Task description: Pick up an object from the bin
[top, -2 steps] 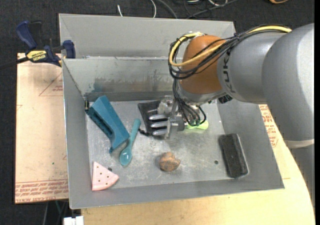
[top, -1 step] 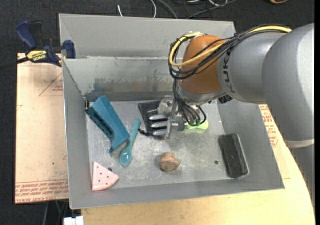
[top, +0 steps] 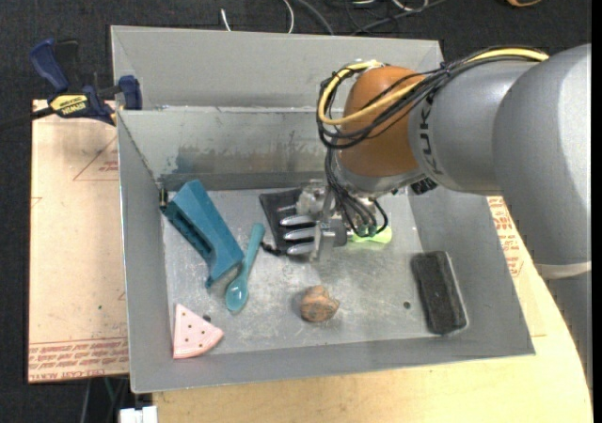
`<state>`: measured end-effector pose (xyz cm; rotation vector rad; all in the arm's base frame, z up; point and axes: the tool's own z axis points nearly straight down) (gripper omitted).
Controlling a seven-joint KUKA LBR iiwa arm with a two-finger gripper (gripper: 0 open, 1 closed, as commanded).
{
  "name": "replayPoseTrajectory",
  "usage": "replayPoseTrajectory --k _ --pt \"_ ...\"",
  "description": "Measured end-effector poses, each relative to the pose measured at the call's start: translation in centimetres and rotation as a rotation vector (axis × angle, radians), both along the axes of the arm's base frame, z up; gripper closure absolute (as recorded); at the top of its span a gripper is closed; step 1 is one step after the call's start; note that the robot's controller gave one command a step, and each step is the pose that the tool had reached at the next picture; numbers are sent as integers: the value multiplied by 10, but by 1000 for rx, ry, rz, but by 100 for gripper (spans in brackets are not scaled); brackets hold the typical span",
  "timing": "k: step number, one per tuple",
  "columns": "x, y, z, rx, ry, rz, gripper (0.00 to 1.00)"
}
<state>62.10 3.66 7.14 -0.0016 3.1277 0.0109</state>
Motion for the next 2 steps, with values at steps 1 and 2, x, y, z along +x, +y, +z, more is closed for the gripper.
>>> replayPoseTrajectory --k 1,2 --pt "0 0 0 0 0 0 100" --pt "0 0 0 0 0 0 100"
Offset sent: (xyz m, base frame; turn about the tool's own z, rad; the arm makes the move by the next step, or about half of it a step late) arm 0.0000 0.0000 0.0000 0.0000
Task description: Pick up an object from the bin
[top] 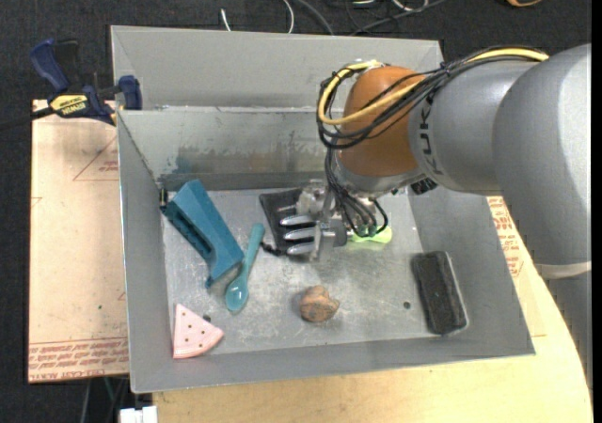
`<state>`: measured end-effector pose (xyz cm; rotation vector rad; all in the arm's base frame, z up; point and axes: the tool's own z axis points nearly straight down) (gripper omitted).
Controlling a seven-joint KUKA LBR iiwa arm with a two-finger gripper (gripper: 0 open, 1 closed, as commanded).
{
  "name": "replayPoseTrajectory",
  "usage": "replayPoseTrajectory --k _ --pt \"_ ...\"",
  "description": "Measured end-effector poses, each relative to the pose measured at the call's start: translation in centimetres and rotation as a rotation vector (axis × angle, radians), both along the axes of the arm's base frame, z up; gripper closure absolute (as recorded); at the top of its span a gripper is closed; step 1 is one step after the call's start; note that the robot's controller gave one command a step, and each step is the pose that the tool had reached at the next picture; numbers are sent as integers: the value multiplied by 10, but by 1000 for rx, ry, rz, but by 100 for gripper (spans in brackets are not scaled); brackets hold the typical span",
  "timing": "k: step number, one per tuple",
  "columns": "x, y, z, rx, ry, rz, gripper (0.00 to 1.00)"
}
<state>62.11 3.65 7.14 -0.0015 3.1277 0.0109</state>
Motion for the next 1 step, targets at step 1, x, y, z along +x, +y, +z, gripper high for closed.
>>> replayPoseTrajectory --k 1 --pt "0 0 0 0 0 0 100"
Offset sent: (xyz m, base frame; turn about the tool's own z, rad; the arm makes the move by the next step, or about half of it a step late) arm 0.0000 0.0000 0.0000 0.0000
